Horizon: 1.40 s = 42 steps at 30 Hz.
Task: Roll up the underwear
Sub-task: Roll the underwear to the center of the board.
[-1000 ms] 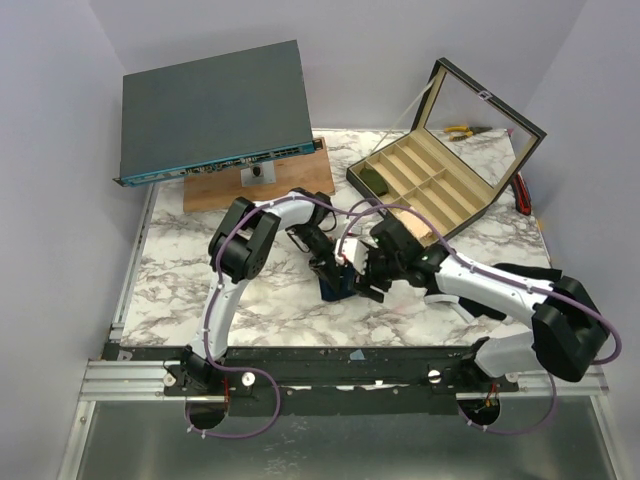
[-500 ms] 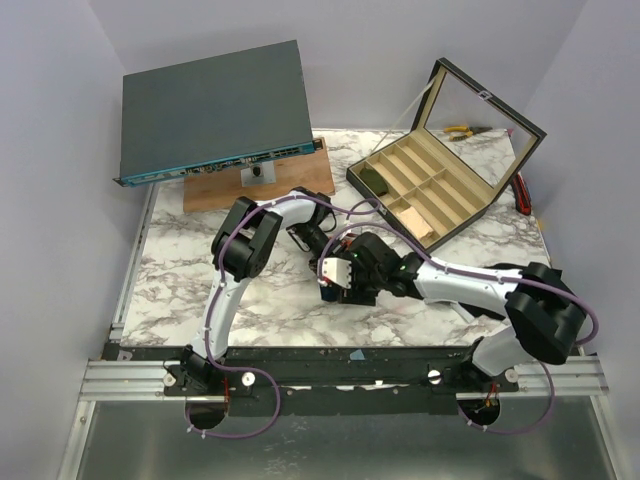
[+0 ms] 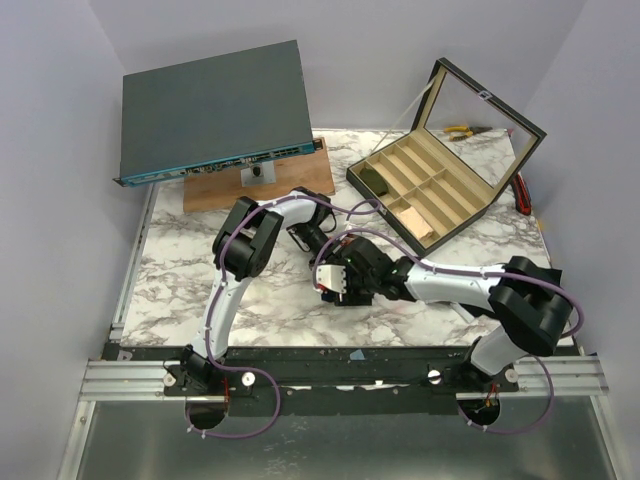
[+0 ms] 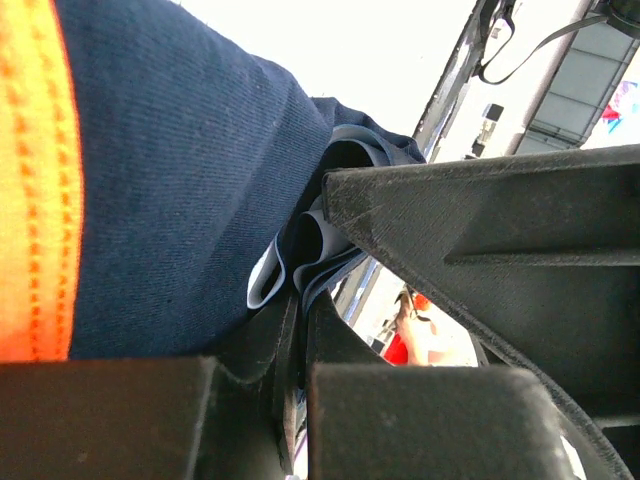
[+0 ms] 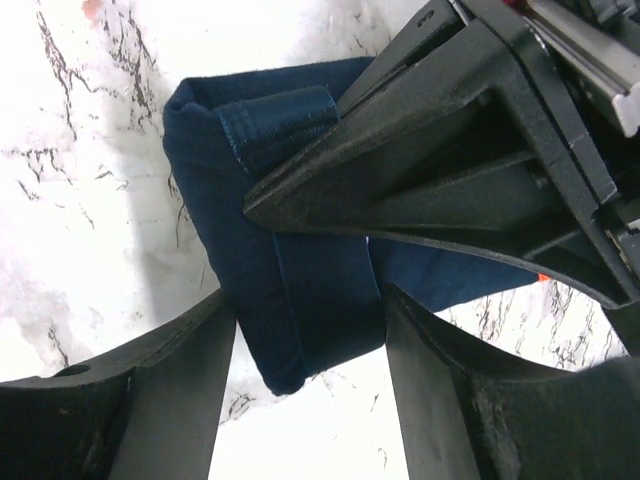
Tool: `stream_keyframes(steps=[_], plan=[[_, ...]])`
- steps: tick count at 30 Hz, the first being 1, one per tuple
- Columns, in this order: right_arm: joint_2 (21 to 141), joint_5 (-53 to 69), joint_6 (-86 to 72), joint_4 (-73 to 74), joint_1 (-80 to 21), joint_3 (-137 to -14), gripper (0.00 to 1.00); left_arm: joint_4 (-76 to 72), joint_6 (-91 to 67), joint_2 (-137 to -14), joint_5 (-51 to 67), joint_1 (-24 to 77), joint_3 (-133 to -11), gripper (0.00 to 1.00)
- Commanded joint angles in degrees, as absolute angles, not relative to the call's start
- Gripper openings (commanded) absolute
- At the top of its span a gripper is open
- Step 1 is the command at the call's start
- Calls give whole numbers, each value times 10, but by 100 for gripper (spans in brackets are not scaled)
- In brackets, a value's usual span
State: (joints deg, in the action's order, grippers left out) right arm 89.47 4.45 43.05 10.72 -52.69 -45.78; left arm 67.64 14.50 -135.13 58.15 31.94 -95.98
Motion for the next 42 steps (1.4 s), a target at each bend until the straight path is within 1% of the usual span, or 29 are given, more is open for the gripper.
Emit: stream_keyframes(steps=[1,3,10,12,14,16,19,21,24,26,28,32,35,39,42], plan=[[922,42,439,94,-532,-446,58,666,170,-1375,557,321,-961,0],[930,44,436,100,-532,-445,50,666,170,-1374,557,320,-961,0],[931,62,415,116,-532,-430,9,661,167,-1366,552,321,-957,1],[930,71,405,134,-532,-433,1,657,169,-1358,550,318,-955,8],[930,86,390,157,-532,-441,1,650,168,-1342,549,316,-948,15],[928,106,373,184,-532,-452,1,640,167,-1320,548,309,-938,33],[919,128,351,208,-532,-457,1,629,167,-1282,547,295,-922,52],[911,134,339,221,-532,-456,1,626,172,-1256,542,284,-911,62],[902,142,326,236,-532,-457,1,615,175,-1214,526,272,-884,73],[900,150,320,247,-531,-459,1,608,178,-1188,513,266,-865,76],[901,159,313,257,-531,-464,1,599,177,-1165,498,261,-843,78],[908,180,301,269,-520,-476,1,583,182,-1115,475,242,-794,79],[927,219,294,288,-498,-501,1,571,190,-1063,455,216,-749,79],[988,288,304,351,-458,-567,1,556,206,-984,423,186,-690,78],[1052,347,313,396,-422,-628,1,506,199,-904,381,170,-632,76]])
